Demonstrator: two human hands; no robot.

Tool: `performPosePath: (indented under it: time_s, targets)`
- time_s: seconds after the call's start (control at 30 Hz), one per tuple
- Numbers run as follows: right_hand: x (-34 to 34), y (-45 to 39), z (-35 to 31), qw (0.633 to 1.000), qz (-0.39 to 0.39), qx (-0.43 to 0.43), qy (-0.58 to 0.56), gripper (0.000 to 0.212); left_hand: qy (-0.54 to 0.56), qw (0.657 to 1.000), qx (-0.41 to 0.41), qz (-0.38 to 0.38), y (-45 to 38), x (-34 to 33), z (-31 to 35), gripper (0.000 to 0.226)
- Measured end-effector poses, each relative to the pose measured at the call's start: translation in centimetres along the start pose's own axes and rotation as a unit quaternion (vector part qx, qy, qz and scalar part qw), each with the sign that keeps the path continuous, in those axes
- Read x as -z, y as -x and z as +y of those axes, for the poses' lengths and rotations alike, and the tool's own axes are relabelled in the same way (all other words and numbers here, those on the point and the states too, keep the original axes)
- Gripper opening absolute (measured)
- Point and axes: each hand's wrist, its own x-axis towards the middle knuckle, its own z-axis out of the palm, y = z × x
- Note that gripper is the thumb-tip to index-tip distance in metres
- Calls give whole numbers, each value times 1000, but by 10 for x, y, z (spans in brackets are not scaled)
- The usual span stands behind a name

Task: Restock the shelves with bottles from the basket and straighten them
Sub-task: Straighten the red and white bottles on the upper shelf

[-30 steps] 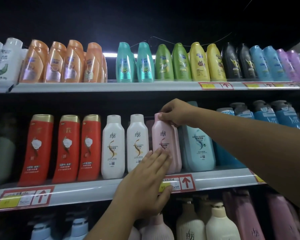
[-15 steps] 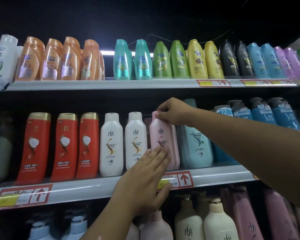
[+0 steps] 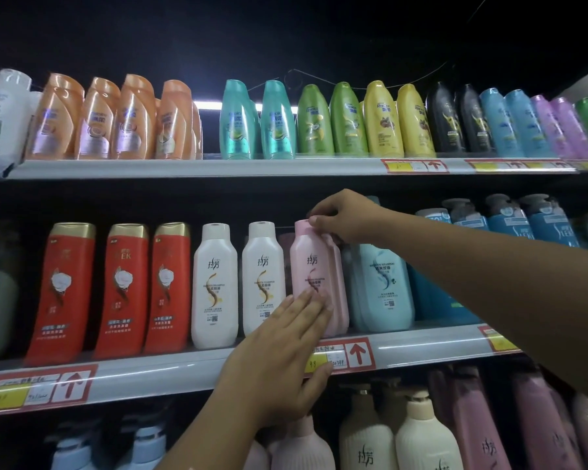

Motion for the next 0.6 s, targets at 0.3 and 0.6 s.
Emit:
performPosePath:
  time_s: [0.3,0.6]
  targets:
    - [20,43,31,975,222,29,-10,13,15,999,16,41,5,0,6,70]
    - [2,107,93,972,206,-98,-62,35,280,934,178,136,-46,10,94,71]
